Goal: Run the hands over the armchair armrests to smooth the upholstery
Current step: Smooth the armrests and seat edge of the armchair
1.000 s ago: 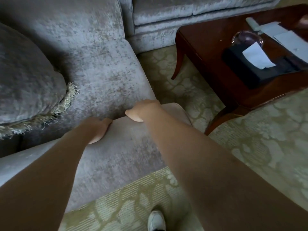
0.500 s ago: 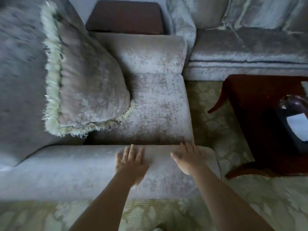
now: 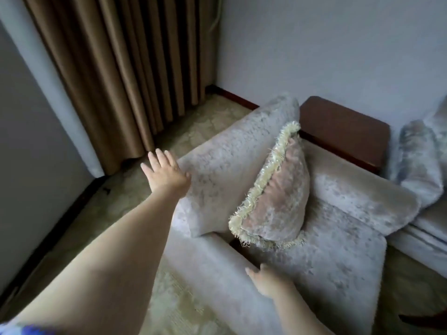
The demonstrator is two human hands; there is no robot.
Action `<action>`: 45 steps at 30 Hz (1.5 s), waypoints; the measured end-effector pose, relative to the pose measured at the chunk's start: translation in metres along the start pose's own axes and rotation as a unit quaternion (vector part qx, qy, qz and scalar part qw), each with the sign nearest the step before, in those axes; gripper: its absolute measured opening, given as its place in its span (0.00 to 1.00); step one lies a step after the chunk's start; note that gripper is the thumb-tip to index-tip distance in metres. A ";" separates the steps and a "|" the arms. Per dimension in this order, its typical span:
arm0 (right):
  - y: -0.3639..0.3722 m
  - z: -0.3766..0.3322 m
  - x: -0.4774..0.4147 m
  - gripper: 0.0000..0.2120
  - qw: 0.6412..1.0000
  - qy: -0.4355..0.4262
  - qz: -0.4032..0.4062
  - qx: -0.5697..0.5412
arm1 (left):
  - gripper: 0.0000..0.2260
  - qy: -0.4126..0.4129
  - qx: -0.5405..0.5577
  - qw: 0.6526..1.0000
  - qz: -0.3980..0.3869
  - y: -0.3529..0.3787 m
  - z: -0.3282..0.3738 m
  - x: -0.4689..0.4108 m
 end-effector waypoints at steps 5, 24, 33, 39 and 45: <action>-0.105 -0.184 -0.025 0.22 0.966 -0.159 0.205 0.009 | 0.32 -0.083 0.162 0.973 -0.141 0.051 -0.014 -0.046; -0.127 -0.392 -0.108 0.23 0.848 -0.468 0.215 0.125 | 0.19 -0.108 0.172 0.979 -0.003 0.066 -0.005 -0.076; -0.110 -0.358 -0.080 0.23 0.851 -0.475 0.188 0.124 | 0.16 -0.134 0.210 0.968 0.038 0.059 -0.008 -0.027; -0.112 -0.365 -0.088 0.22 0.839 -0.485 0.237 0.073 | 0.23 -0.149 0.219 0.961 0.076 0.059 -0.013 -0.033; -0.111 -0.368 -0.088 0.21 0.834 -0.485 0.249 0.083 | 0.23 -0.141 0.214 0.964 0.066 0.062 -0.013 -0.033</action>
Point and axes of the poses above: each hand's wrist, its own x-axis away from the middle knuckle, its own y-axis out of the palm, z = x × y, the point moved 9 cm from there along -x, towards the middle knuckle, and after that the axes turned 13 degrees about -x, right-handed, at the moved point
